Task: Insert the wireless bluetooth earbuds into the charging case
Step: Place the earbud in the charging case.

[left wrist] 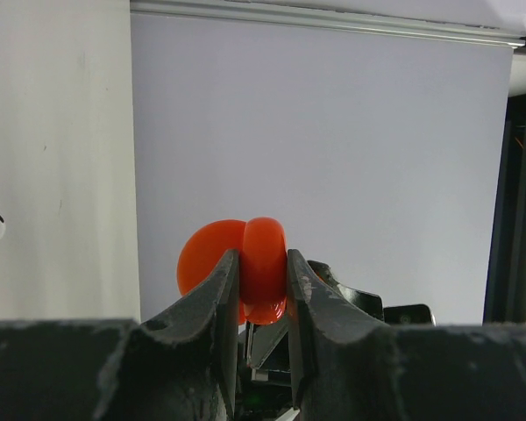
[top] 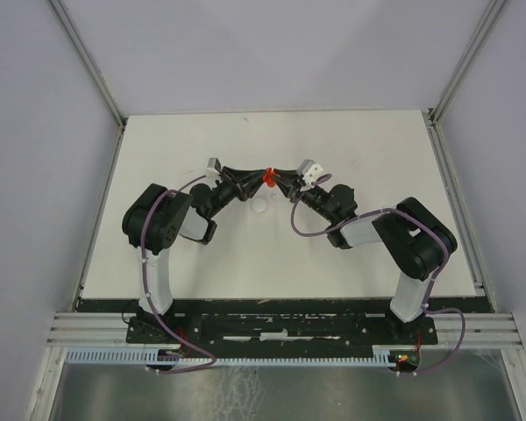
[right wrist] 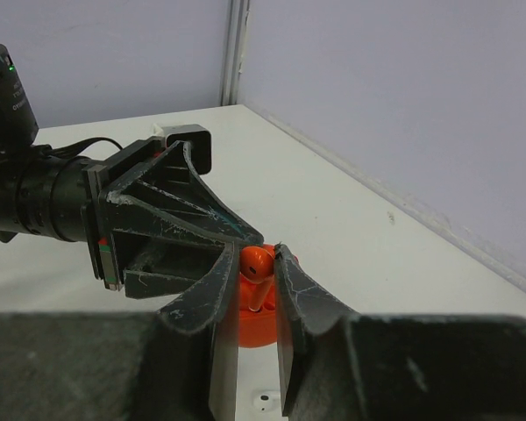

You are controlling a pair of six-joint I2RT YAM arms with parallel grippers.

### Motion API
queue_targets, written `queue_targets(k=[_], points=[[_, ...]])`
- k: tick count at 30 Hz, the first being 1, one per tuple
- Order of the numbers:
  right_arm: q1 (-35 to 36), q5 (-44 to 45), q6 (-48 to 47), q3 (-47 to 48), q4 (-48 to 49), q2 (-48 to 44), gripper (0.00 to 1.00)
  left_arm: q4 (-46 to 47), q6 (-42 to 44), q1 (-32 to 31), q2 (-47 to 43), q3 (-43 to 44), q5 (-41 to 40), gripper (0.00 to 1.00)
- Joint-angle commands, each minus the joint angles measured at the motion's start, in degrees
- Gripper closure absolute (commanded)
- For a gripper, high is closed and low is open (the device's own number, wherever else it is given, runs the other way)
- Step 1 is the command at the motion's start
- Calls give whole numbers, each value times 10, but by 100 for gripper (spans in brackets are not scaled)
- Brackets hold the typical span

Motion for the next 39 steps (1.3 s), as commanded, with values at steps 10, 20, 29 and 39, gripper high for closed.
queue_targets(k=[10, 20, 29, 39], points=[[3, 22, -18, -5, 33, 7, 99, 41, -3, -4, -35, -8, 14, 97], [3, 25, -19, -3, 33, 5, 99, 38, 1, -5, -33, -11, 20, 97], [3, 26, -22, -4, 33, -6, 99, 27, 8, -6, -30, -9, 25, 97], [3, 24, -23, -3, 33, -9, 99, 23, 11, -7, -23, -7, 25, 97]])
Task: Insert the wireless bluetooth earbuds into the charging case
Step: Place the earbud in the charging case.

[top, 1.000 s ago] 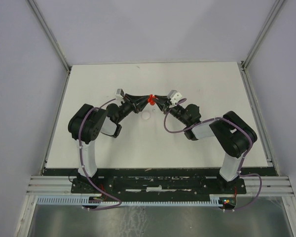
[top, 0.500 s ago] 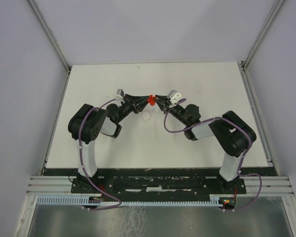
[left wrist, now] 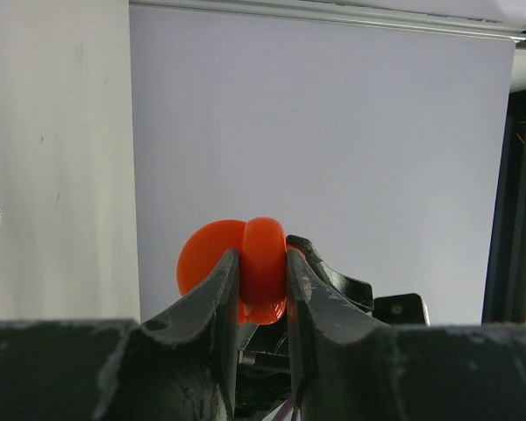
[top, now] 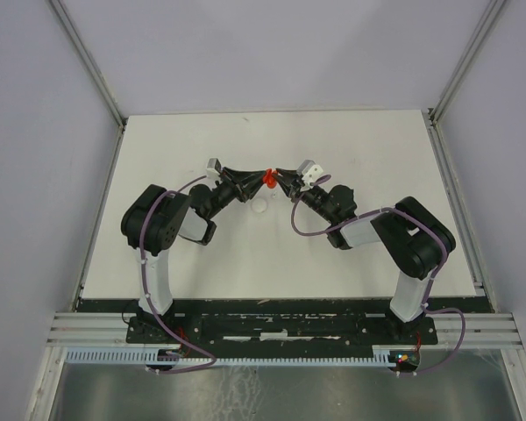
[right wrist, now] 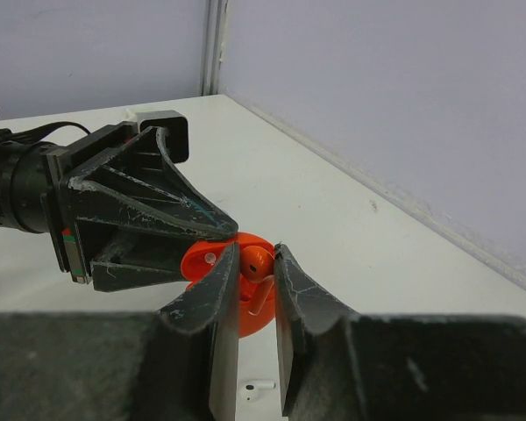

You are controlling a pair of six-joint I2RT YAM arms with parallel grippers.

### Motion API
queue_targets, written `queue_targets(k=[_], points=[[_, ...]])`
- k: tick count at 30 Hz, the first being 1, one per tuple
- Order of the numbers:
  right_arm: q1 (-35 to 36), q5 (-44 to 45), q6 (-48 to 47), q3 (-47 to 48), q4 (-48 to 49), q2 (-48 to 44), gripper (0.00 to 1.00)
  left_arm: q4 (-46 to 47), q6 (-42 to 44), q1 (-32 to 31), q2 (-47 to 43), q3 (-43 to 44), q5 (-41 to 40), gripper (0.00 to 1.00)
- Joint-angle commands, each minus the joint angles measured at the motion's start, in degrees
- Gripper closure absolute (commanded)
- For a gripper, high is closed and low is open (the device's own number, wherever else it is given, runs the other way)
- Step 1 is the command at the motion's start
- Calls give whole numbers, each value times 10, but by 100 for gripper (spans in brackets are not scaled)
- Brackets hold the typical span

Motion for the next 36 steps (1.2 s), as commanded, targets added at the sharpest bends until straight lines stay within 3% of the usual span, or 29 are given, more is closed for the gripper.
queue_targets(k=[1, 18, 36], points=[[2, 0, -3, 0, 34, -15, 99, 24, 11, -7, -12, 2, 14, 97], [2, -1, -4, -1, 33, -18, 99, 34, 8, -7, 19, 8, 14, 97], [2, -5, 5, -1, 33, -2, 99, 35, 8, -8, -5, 7, 20, 97]])
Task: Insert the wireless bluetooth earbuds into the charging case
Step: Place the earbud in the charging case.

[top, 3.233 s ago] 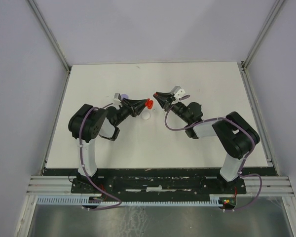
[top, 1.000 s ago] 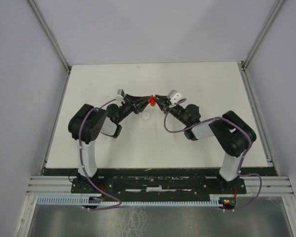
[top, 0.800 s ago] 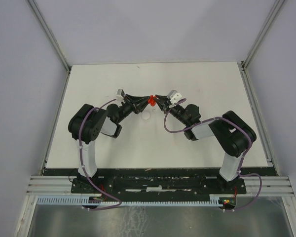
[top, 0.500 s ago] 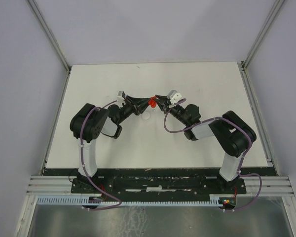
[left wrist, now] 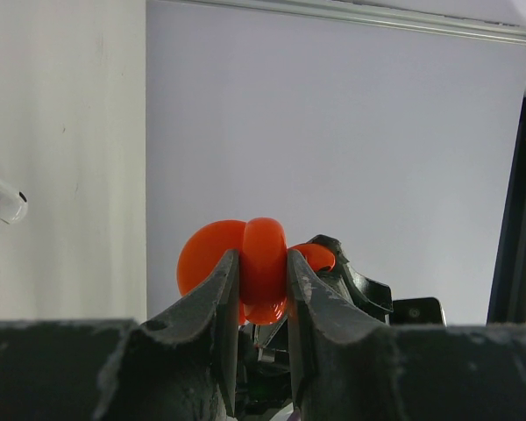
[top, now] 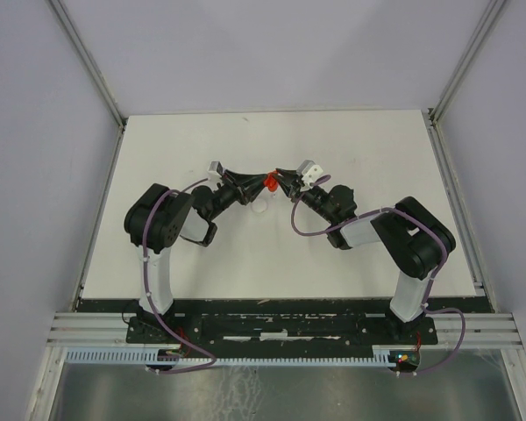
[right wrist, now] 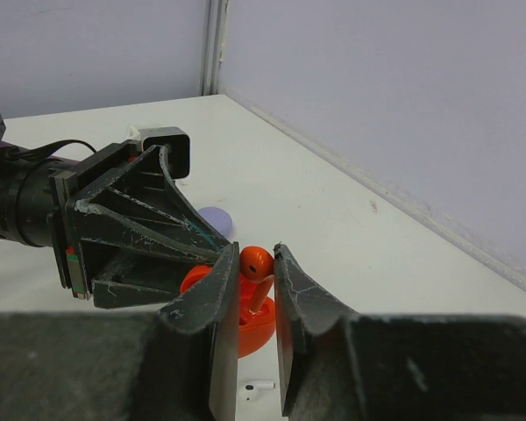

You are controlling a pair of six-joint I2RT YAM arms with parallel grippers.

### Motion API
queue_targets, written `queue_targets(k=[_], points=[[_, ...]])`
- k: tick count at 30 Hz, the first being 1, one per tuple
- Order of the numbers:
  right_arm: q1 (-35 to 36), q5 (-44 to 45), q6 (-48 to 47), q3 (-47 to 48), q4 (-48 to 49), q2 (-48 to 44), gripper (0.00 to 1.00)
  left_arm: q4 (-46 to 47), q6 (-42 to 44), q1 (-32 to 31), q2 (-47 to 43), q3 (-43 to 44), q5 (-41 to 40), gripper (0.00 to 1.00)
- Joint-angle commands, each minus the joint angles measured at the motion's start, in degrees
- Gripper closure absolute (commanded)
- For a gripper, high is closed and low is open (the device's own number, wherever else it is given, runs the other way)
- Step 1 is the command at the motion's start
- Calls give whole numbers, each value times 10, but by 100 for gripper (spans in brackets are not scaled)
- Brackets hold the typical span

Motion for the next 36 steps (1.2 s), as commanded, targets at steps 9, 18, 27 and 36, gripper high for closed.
queue_targets(k=[9, 18, 27, 36], points=[[2, -11, 13, -1, 33, 2, 99, 35, 7, -5, -29, 16, 25, 97], [2, -11, 11, -4, 34, 2, 99, 41, 4, -5, -30, 25, 31, 97], [2, -11, 10, -9, 33, 1, 99, 52, -2, -4, -26, 28, 28, 97], [3, -8, 6, -17, 34, -4, 99, 57, -5, 1, -27, 25, 25, 97]])
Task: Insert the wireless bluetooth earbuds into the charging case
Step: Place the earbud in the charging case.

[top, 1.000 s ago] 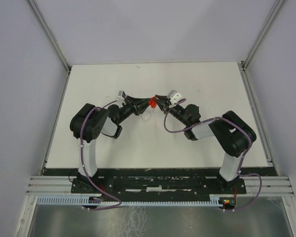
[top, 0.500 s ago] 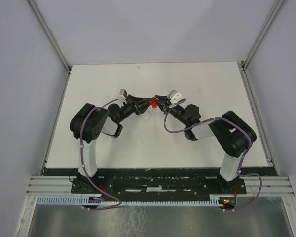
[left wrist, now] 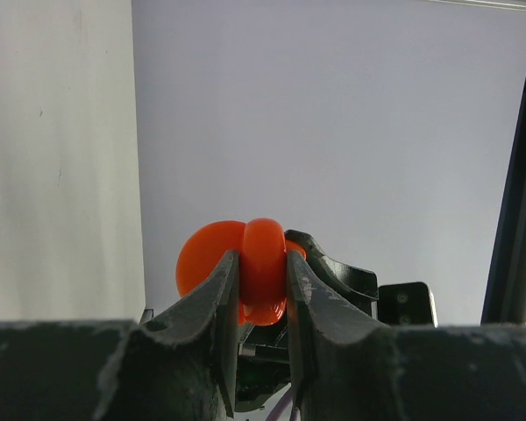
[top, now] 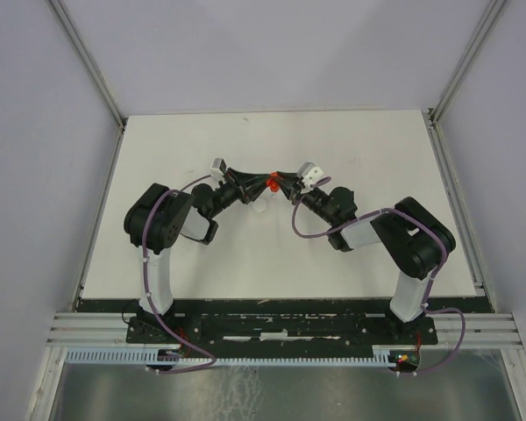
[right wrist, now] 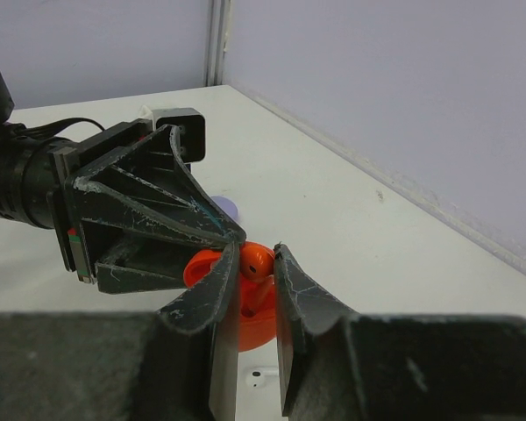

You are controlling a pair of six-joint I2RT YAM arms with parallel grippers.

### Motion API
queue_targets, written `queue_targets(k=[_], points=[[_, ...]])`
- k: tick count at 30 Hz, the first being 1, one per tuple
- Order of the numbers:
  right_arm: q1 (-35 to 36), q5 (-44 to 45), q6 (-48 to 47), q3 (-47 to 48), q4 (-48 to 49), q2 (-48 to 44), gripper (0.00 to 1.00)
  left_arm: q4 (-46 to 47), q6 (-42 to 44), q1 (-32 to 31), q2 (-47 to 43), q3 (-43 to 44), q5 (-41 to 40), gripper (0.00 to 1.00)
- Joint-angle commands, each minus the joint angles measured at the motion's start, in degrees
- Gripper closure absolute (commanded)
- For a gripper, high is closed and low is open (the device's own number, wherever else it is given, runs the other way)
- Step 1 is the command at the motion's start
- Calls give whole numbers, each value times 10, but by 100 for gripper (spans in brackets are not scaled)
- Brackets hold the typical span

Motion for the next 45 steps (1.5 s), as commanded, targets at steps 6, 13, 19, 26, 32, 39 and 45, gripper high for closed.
queue_targets(k=[6, 13, 19, 26, 32, 39, 45], points=[[2, -3, -2, -10, 33, -7, 99, 60, -6, 8, -24, 9, 1, 97], [2, -2, -5, -17, 33, -14, 99, 63, -8, 12, -25, 7, 0, 97], [2, -1, 2, -18, 33, -14, 94, 65, -11, 13, -23, 9, -1, 97], [2, 4, 17, -21, 33, -17, 74, 66, -9, 14, -19, 10, -3, 97], [2, 9, 19, -31, 33, -29, 69, 66, -9, 16, -16, 12, -3, 97], [2, 11, 20, -32, 33, -34, 59, 65, -7, 17, -16, 11, -3, 97], [2, 33, 31, -34, 33, -65, 50, 59, 1, 19, -15, 8, -4, 97]])
